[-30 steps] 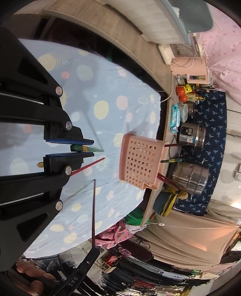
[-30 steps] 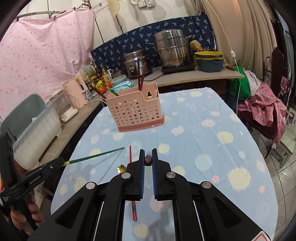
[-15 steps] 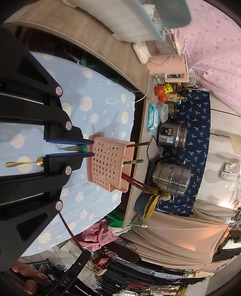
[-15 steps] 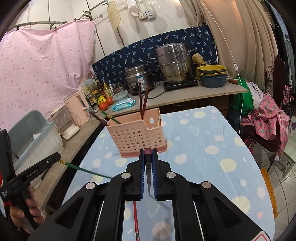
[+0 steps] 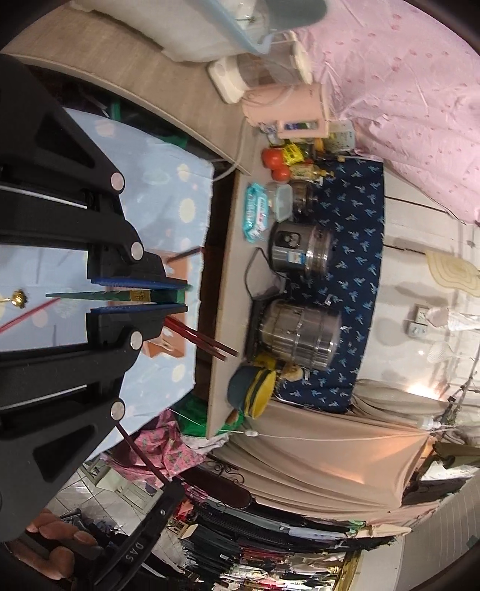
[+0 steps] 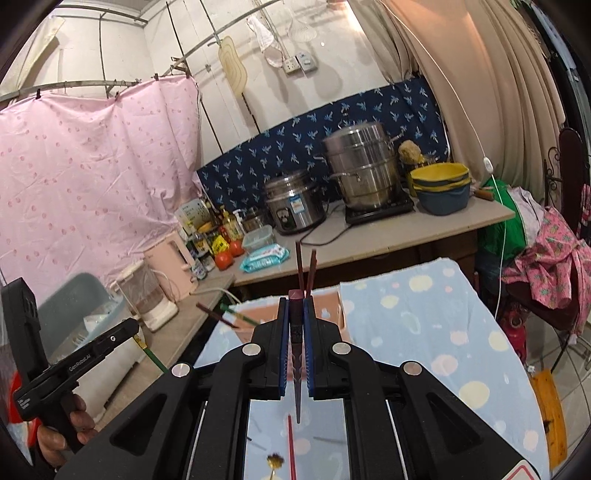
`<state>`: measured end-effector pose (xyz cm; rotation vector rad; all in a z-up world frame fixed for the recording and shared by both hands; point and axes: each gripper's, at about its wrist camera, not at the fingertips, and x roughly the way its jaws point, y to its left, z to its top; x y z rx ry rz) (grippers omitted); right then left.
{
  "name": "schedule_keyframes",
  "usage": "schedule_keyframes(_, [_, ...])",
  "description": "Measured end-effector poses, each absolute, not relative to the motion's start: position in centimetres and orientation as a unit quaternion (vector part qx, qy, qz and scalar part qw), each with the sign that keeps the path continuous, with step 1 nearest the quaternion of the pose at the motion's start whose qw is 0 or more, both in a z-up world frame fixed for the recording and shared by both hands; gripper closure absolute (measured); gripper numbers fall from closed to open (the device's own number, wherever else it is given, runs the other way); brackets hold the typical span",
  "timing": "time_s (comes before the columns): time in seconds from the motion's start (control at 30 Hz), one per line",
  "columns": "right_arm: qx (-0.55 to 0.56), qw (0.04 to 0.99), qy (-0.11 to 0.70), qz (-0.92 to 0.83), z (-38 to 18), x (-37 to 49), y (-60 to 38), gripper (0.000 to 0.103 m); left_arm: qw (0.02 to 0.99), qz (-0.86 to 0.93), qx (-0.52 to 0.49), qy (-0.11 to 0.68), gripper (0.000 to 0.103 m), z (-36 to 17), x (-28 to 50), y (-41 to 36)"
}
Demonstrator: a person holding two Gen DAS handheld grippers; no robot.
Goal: Organize utensils
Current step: 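Lift and carry both chopsticks over the pink basket with both grippers, then lower both chopsticks into the pink basket and open both grippers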
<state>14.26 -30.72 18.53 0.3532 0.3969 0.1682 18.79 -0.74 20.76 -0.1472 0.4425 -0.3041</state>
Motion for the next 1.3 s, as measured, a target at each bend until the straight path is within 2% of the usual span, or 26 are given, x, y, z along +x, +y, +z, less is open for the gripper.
schedule_keyframes(0.3, [0.175,0.967,0.167,0.083,21.9,18.9,-30.8,0.096,0.973,-0.162,-0.073,0.148,0.096,27.1,22.7,-3.1])
schedule_keyframes(0.57, [0.163,0.972,0.146,0.083,24.2,23.4,-30.4,0.096,0.980,-0.141,-0.074,0.122,0.096,29.9,27.9,-3.1])
schedule_keyframes(0.77, [0.161,0.971,0.152,0.087,23.9,26.5,-29.7,0.096,0.981,-0.115,-0.077,0.135,0.096,28.6,30.7,-1.6])
schedule_keyframes(1.3, [0.155,0.960,0.220,0.082,17.9,30.1,-27.8,0.096,0.971,-0.107,-0.082,0.199,0.096,22.7,34.1,-1.0])
